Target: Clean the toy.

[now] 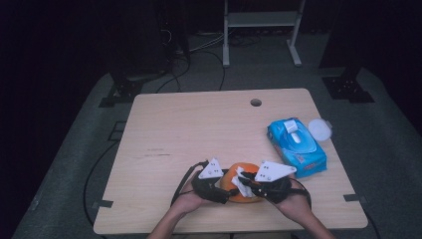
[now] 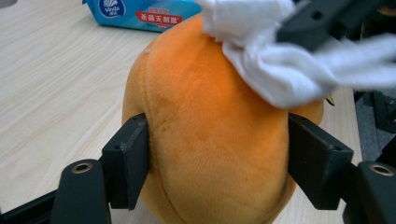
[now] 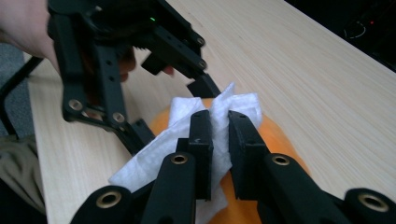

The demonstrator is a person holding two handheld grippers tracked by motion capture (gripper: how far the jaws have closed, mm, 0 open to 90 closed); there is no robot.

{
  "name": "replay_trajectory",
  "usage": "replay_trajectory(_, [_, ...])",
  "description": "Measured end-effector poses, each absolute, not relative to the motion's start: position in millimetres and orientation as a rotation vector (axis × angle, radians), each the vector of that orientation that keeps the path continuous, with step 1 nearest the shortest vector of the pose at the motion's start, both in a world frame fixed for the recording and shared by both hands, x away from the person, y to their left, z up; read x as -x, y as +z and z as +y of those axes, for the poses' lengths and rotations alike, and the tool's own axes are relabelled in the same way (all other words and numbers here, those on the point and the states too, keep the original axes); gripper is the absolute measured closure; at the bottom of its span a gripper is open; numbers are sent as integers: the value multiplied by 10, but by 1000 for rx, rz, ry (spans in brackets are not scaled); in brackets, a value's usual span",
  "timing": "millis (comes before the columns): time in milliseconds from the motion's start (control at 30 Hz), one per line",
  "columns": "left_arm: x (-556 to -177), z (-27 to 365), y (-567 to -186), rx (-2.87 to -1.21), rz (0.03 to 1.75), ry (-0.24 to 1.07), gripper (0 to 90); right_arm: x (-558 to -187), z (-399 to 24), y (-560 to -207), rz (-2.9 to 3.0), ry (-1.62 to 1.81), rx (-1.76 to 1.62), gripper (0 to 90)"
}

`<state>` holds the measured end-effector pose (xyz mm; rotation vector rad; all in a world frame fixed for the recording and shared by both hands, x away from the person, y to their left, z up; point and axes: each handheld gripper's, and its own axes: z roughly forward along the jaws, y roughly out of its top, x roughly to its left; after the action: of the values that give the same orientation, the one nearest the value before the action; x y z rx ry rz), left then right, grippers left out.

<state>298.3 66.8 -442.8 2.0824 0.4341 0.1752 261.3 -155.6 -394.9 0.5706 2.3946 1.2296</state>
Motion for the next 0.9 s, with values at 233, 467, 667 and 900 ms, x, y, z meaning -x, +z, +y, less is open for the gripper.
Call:
replay_trajectory(233, [-2975,683,-4404,-2065,389,132,193,-2662,-1948,-3976,2372,1225,-681,795])
replay_trajectory(467, [-3063,608,-4500,-2072,487,-10,94,-2617,-1908,-4005,2444,1208,-616,793])
replay_trajectory(667, [-2917,611,-4279,-1984,355,333,340,-2593,-1953,-3846,2346,1222,-650,795])
replay_trajectory(900, [-2874,520,-4396,-2057,309,432,286,-2573,-1678,-3943,2335,1205,-611,797])
